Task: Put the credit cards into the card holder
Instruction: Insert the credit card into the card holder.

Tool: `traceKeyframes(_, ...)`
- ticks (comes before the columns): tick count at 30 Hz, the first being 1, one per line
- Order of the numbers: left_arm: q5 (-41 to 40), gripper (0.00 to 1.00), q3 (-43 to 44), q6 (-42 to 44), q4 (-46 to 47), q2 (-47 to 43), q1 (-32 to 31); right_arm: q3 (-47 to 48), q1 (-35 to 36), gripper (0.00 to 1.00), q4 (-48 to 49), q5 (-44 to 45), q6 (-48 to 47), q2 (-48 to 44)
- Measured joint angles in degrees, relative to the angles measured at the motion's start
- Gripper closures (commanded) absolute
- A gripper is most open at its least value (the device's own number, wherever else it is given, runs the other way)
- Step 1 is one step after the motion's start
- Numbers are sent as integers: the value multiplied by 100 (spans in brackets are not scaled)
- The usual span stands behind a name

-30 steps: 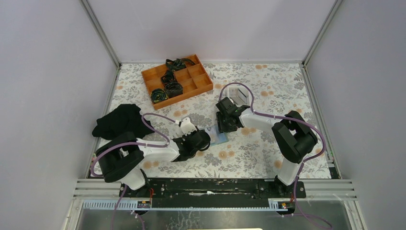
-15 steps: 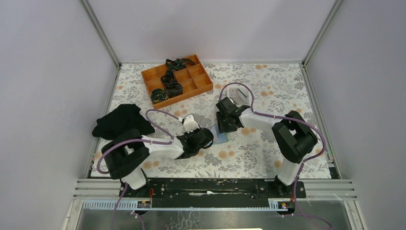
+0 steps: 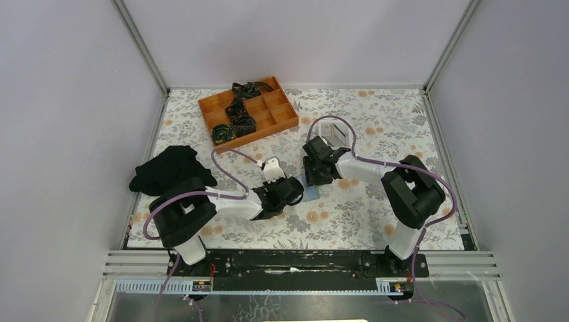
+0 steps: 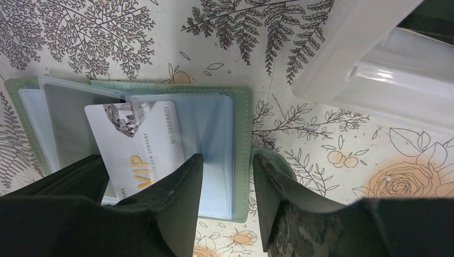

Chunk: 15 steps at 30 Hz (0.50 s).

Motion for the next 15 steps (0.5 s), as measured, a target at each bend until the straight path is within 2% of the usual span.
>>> traceKeyframes(10,4,90,151,50,-44,125,2,-66,-31,53,31,0,0,-74)
traceKeyframes(15,2,89,173,50,-46,153,0,-72,-120,60,-125,70,-2,-131)
